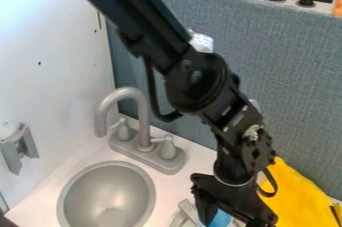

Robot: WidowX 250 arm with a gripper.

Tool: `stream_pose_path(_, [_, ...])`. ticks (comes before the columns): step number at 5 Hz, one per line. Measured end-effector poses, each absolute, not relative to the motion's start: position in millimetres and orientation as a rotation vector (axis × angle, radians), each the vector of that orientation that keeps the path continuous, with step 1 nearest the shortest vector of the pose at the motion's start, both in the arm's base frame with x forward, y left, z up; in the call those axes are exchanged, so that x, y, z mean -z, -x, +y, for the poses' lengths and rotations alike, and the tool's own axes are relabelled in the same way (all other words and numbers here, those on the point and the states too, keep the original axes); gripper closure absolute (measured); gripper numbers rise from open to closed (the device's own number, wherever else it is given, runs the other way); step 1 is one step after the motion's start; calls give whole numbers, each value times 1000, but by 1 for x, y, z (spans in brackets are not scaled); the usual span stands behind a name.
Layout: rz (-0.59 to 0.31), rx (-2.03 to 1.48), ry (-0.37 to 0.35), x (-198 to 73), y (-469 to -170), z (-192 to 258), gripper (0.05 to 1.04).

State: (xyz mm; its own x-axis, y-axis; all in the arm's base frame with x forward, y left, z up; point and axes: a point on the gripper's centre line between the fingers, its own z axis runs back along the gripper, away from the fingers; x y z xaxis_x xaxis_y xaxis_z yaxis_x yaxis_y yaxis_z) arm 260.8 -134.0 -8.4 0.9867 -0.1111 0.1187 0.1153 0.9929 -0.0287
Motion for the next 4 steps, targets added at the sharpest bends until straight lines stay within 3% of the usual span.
stream_pose_path(2, [-93, 107, -34, 28, -286, -137, 84])
stream_pose_path(4, [-26, 108, -65, 52, -289, -138, 84])
